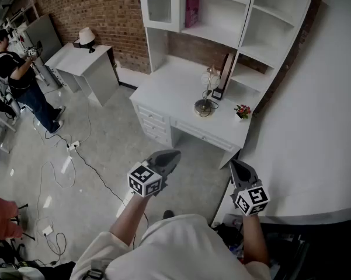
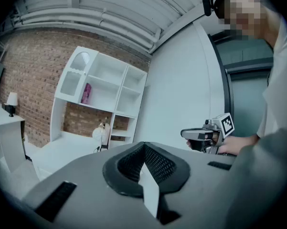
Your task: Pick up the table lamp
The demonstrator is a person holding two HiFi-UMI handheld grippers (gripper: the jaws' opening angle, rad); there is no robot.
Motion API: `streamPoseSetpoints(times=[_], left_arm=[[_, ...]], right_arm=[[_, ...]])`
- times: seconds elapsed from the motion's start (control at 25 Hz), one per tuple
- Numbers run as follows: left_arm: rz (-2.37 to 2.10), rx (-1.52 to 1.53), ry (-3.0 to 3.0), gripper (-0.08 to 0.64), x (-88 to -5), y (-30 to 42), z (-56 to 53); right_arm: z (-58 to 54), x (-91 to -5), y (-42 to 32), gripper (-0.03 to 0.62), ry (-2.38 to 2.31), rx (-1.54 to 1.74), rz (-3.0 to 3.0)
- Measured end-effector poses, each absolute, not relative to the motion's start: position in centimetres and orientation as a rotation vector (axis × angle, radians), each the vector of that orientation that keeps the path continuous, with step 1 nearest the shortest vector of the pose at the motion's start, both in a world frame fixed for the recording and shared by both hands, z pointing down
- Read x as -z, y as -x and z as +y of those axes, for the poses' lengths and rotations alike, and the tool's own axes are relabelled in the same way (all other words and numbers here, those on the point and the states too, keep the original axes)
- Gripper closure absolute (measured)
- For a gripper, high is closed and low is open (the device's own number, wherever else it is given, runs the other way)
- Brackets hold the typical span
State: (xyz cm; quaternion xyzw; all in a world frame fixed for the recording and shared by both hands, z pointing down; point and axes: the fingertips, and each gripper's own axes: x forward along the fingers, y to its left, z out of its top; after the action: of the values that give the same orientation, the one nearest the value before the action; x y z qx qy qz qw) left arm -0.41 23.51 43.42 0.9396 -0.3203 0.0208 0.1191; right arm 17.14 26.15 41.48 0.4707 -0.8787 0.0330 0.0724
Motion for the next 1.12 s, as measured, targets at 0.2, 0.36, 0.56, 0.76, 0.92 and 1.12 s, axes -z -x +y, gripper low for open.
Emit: streamPoseSetpoints(times=[0.2,0.36,0.56,0.76,0.92,1.12], left_arm=[[-0.931,-0.047,-2.749,0.543,-43.0,0.7,23.9],[-0.929,-0.034,-2.75,0.543,-42.8,0.8,23.9],[-0.926,-0.034,-2.746,0.543,-43.0,0.7,24.1],[-0.918,-0.016,-2.737,0.543,-42.6,1.1,24.4],[-0.914,-0.001,-2.727,0.543,-42.8,1.5,24.7],[-0.903,0.025,-2.708,0.515,-43.0,2.1,25.2]], right_arm=[[26.6,-41.3,-16.5,0.581,-1.406,-0.09,-2.644],[26.7,-41.3,-16.3,0.581,-1.403,-0.093,-2.646],[26.8,-41.5,-16.1,0.581,-1.408,-0.104,-2.649],[27.1,-41.2,-15.7,0.58,-1.409,-0.095,-2.64],[27.3,-41.3,-15.6,0.58,-1.441,-0.103,-2.632],[27.9,-41.2,-15.2,0.543,-1.452,-0.1,-2.632]])
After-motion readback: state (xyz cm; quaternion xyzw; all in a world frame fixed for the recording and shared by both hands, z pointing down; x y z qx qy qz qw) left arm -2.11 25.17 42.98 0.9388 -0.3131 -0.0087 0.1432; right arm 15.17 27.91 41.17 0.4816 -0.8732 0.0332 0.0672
